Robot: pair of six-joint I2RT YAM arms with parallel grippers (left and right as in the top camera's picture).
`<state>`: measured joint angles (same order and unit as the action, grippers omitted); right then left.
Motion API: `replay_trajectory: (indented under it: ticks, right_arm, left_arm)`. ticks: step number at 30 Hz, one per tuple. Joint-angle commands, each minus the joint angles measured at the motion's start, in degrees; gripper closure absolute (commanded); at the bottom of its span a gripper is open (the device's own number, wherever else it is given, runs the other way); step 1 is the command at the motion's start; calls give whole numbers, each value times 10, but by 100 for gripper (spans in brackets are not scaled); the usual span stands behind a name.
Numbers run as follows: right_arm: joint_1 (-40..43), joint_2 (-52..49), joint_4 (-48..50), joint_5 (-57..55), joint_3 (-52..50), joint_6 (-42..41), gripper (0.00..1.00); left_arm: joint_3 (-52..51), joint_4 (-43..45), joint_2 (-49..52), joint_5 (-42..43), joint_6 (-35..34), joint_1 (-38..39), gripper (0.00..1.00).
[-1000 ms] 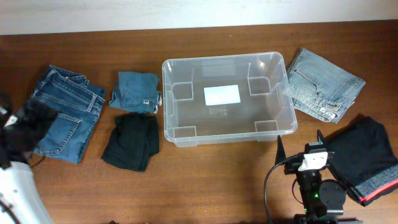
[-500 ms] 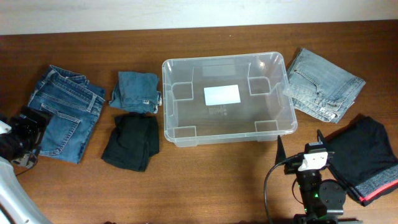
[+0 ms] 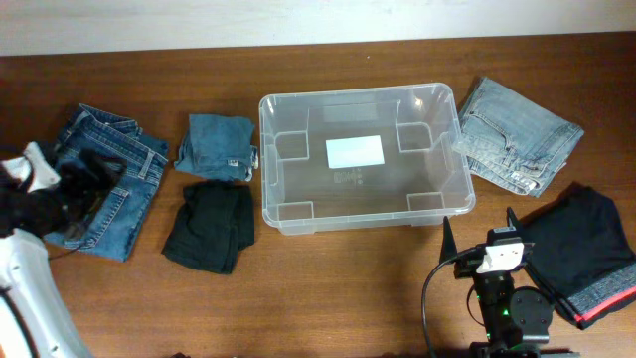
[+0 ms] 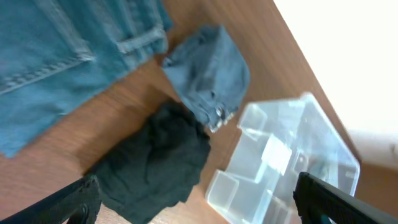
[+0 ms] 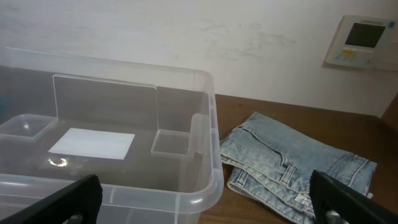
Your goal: Pack container
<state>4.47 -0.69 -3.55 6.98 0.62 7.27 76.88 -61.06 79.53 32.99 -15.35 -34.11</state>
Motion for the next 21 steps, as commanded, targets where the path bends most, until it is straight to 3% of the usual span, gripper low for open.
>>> replay_trajectory:
  ticks: [1,21]
  right_arm:
    - [5,5,-2,3,-3,-6,1]
    - [5,5,-1,18,-3,-7,1]
  left_arm:
    - [-6,-5,2,-14,22,31,1]
    - [-6,-7,2,-13,22,37,1]
